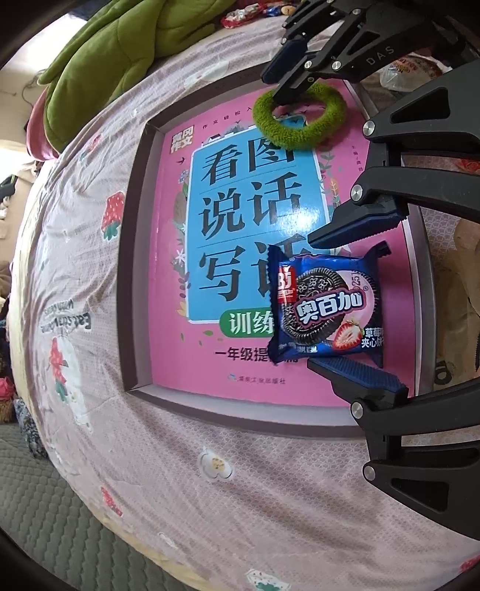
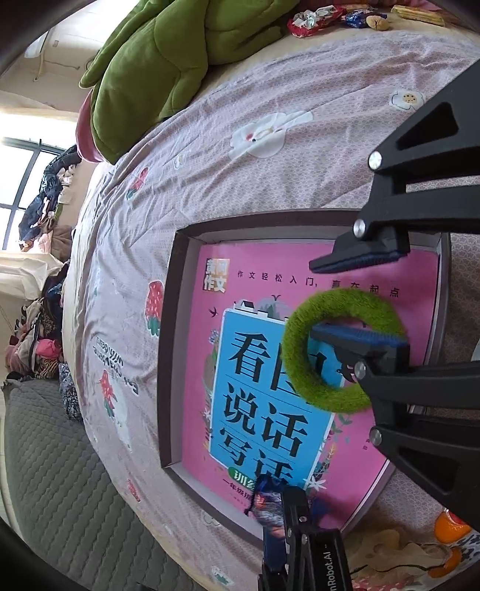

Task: Organize objects
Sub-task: 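Lower and open left gripper on the book while right gripper releases the ring, then withdraw both open grippers from the box back toward the remaining objects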

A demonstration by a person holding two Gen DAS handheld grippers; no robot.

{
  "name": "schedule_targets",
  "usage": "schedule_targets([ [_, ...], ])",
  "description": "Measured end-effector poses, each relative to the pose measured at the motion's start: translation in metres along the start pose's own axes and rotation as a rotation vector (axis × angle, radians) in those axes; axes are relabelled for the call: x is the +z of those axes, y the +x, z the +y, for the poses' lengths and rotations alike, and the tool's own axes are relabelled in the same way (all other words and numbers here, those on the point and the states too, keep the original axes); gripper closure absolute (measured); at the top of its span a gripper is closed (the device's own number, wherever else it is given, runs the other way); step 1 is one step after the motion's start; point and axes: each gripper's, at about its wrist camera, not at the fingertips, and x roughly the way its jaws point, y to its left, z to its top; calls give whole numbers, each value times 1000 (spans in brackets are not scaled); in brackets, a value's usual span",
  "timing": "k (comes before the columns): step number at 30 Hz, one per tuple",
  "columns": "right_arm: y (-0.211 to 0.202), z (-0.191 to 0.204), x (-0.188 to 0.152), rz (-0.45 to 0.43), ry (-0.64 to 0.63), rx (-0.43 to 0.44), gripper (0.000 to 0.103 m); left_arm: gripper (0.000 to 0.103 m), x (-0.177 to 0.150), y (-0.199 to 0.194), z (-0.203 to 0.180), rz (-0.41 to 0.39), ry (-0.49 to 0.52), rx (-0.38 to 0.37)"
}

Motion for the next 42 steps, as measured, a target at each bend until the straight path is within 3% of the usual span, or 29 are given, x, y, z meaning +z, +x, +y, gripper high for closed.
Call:
schedule_targets([
  [9,-14,-5,5,-32,30,8,69,29,-1,-21,-5,-49,18,-22],
  [26,-84,3,7,-175,35,62,66,27,-29,-86,-22,-206,50,21],
  [30,-106,5,7,-231,41,75,61,27,-36,-104,-28,-233,63,11],
  [42,-151,1,1,-319,65,112,60,27,-55,-147,-34,-320,76,3],
])
